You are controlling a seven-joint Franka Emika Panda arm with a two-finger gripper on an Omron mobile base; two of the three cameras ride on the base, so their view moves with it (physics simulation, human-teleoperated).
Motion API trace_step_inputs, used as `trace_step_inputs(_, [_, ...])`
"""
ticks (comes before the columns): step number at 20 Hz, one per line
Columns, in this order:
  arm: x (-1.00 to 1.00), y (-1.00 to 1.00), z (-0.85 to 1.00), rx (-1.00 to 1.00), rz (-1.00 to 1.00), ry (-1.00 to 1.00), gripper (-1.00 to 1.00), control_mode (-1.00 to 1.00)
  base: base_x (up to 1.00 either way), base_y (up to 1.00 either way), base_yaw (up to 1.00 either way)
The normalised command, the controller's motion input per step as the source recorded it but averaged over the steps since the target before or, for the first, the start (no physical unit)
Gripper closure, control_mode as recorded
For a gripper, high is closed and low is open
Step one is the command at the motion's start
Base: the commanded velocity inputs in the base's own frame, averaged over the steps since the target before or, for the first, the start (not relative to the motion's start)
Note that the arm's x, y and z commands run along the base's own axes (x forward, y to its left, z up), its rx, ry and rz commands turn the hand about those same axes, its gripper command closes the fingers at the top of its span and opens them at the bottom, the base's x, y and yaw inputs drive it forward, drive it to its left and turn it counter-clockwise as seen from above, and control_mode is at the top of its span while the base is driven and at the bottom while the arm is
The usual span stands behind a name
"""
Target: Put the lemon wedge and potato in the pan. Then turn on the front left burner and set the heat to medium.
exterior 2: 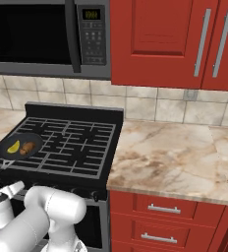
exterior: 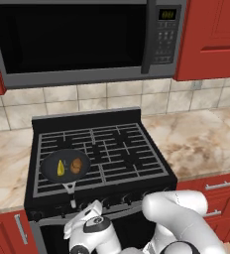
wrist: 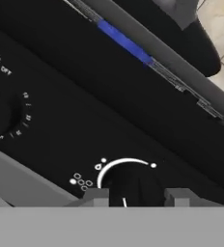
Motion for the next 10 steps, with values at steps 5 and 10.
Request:
trace_step_inputs(5, [0.00, 0.00, 0.00, -0.24, 0.04, 0.00, 1.00, -1.00, 0.00, 0.00, 0.00])
trace_step_inputs(10, [0.00, 0.00, 0.00, -0.22, 0.05, -0.01, 1.00, -1.00, 0.00, 0.00, 0.00])
